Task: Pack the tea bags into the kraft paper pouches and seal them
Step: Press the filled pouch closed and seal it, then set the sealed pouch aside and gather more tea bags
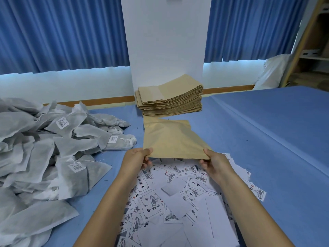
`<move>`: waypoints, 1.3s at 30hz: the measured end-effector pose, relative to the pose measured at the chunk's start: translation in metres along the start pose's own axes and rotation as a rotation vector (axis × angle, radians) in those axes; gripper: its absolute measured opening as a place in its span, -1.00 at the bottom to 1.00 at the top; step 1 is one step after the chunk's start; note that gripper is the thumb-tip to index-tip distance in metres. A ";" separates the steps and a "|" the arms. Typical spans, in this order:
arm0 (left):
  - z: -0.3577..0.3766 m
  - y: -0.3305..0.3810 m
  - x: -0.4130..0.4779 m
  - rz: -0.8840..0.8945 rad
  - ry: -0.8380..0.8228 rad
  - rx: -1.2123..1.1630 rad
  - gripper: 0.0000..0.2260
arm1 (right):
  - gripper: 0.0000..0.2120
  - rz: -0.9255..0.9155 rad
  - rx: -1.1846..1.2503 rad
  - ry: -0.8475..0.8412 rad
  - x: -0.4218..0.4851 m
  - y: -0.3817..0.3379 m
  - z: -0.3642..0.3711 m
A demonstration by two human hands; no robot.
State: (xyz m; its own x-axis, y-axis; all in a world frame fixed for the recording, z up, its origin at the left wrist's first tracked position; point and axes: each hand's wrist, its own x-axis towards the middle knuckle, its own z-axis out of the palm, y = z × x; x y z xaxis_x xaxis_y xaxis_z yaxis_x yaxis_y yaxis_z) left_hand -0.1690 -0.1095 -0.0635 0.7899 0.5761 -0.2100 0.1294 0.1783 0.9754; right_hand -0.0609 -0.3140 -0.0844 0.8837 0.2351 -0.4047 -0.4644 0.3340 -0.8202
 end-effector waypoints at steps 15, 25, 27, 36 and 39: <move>0.030 -0.021 -0.008 -0.095 -0.053 -0.065 -0.74 | -0.74 0.249 0.074 -0.448 -0.029 0.023 0.035; 0.024 0.031 0.014 0.040 0.090 0.159 -0.66 | -0.62 0.059 0.109 -0.251 -0.031 -0.008 0.033; 0.051 0.043 0.013 0.091 0.063 0.154 -0.67 | -0.64 -0.017 0.115 -0.202 -0.036 -0.025 0.022; 0.240 0.053 -0.024 0.229 -0.233 0.416 -0.61 | -0.60 -0.282 0.216 0.131 -0.066 -0.103 -0.103; 0.308 0.045 -0.050 0.162 -0.413 0.368 -0.66 | -0.64 -0.319 0.285 0.268 -0.072 -0.124 -0.160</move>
State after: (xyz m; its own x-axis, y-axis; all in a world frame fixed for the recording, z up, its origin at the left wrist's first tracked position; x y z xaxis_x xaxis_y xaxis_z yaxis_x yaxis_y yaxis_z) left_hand -0.0177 -0.3759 0.0113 0.9761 0.2001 -0.0848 0.1288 -0.2181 0.9674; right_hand -0.0579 -0.5188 -0.0177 0.9506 -0.1498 -0.2719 -0.1326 0.5960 -0.7919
